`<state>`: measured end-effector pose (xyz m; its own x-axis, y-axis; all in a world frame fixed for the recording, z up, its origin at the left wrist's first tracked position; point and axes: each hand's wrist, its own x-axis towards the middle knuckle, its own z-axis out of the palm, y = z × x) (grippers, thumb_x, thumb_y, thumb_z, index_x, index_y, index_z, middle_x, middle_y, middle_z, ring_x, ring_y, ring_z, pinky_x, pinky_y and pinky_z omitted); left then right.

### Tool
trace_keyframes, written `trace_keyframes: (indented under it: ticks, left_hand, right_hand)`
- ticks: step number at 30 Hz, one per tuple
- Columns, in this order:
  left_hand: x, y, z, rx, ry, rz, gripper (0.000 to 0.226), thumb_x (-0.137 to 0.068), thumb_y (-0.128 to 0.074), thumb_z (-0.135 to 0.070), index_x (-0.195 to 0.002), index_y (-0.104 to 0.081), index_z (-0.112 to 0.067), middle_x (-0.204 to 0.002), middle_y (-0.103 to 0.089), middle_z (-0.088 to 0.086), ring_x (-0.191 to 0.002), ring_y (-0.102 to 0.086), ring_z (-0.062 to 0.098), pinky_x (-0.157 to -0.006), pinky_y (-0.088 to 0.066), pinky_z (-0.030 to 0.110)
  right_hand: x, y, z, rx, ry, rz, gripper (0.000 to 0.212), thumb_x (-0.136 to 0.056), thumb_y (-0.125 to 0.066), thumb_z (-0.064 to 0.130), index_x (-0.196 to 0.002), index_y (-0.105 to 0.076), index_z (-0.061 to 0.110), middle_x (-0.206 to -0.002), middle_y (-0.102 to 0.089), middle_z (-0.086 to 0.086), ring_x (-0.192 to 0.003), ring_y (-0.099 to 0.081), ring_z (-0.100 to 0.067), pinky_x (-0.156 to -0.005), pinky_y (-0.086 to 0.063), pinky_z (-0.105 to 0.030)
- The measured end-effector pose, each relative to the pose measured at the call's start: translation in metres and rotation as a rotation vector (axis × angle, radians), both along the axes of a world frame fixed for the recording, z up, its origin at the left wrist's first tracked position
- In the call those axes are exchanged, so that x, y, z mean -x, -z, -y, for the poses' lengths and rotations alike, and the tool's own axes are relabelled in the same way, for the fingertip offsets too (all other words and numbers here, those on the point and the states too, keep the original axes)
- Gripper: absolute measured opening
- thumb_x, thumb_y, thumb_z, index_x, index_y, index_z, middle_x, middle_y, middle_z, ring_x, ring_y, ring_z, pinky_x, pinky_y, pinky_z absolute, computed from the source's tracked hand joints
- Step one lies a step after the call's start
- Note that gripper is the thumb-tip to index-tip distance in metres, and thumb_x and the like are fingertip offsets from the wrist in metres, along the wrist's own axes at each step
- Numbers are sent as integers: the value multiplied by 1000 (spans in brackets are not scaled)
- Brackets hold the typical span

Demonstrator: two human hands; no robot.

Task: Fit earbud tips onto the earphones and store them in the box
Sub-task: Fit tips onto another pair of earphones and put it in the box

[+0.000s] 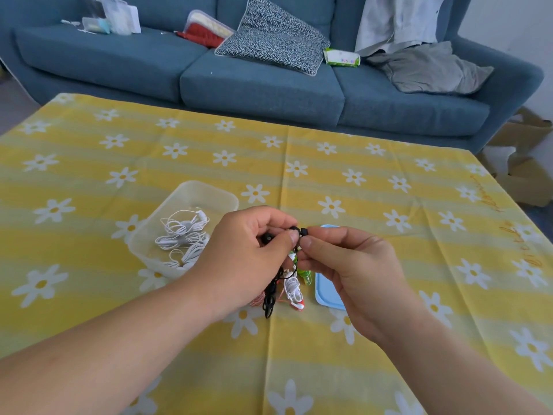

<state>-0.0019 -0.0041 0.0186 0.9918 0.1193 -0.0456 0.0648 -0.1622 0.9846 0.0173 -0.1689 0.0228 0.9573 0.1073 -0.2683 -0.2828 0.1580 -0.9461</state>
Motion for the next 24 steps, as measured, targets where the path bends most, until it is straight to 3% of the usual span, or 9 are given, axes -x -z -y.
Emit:
trace_keyframes:
  ticks: [6,16,24]
  left_hand:
    - [-1,2,1,-20,-43,4,13,-93,-72,-11,-100,-76,-21,-84,-78,-1,-66,-74,12,-64,-58,21]
    - [-1,-3,4,-21,-15,8,19,-91,-72,-4,-103,-76,-18,-87,-78,-1,-65,-75,7,-64,-56,15]
    - [0,-4,5,-36,-37,12,16,-92,-72,-7,-101,-74,-19,-85,-78,1,-68,-76,11,-70,-61,24]
  right_hand:
    - [7,3,-5,39,11,25,9,-85,-75,-3,-93,-78,-1,-80,-77,-18,-72,-73,-27,-86,-58,-48]
    - [4,3,-2,-48,48,17,8,-85,-71,-8,-92,-75,-6,-75,-73,-18,-65,-72,-25,-71,-60,-30]
    - [9,3,-6,103,72,83,10,-83,-78,0,-93,-79,2,-85,-78,-19,-79,-74,-33,-87,-59,-46]
